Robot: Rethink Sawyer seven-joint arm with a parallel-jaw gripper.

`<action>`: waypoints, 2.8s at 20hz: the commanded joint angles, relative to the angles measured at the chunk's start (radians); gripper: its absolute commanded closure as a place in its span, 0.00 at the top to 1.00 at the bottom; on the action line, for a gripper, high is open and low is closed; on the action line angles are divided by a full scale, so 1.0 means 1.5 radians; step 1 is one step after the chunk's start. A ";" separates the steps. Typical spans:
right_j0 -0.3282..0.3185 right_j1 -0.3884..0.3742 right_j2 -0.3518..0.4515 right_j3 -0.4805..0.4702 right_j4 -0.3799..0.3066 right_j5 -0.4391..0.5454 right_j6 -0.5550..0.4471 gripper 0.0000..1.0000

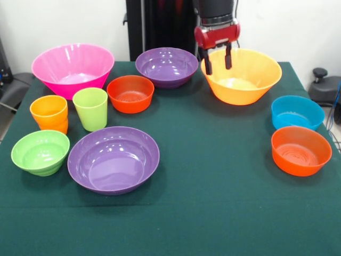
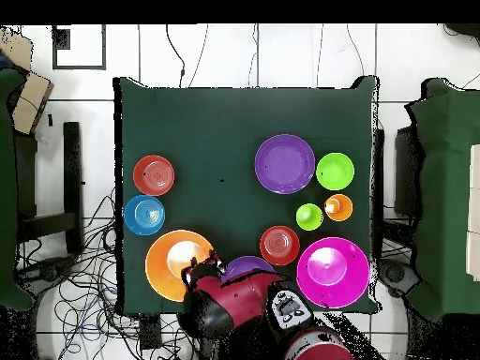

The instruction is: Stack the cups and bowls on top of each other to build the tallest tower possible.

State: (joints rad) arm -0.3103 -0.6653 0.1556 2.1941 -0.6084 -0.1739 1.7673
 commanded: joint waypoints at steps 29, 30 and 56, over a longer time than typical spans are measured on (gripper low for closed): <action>0.152 0.182 -0.098 -0.167 0.061 -0.095 0.083 1.00; 0.154 0.183 -0.100 -0.168 0.063 -0.098 0.085 1.00; 0.116 0.140 -0.048 -0.197 0.077 -0.018 0.075 1.00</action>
State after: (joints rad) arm -0.1161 -0.4492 0.0039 2.0496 -0.5491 -0.3084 1.7673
